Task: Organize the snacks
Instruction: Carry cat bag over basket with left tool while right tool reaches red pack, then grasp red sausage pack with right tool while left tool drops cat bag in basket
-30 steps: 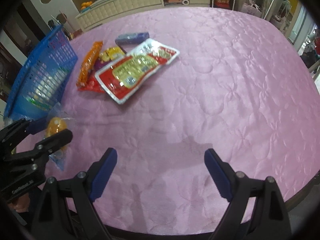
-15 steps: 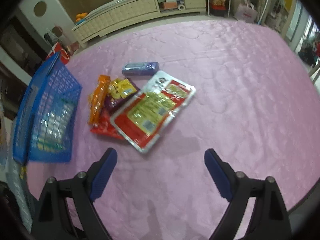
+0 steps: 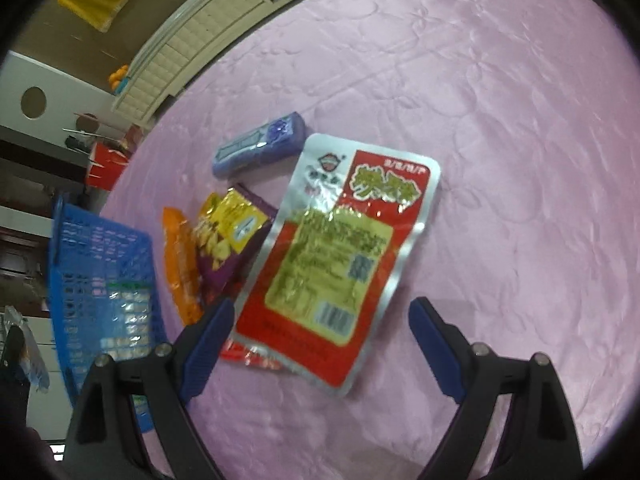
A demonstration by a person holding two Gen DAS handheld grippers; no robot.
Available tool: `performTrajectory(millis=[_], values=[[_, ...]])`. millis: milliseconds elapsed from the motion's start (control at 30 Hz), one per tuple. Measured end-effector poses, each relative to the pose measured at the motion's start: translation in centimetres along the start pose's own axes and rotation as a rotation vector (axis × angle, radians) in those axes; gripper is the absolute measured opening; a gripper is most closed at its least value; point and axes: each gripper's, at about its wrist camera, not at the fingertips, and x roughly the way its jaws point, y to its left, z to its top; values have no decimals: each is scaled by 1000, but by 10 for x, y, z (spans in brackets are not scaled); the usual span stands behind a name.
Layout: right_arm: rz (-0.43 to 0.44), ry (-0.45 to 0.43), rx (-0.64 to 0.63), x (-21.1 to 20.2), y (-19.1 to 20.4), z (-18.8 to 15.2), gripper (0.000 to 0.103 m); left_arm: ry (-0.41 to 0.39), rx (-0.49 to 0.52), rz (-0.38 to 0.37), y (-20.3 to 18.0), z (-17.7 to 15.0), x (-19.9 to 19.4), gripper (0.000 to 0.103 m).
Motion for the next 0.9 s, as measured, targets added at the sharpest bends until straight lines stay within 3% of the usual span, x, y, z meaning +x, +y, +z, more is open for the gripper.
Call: performTrajectory(millis=[333,733,900], values=[[-89,5,-39,10,21,9,92,162,-41,43,17,-1,45,50],[-60,20,124,11,8,26,92,205,-23,23,23,-11,56,50],[-114,39,131,20,20,30,96,225,-11,9,23,-13,62,50]])
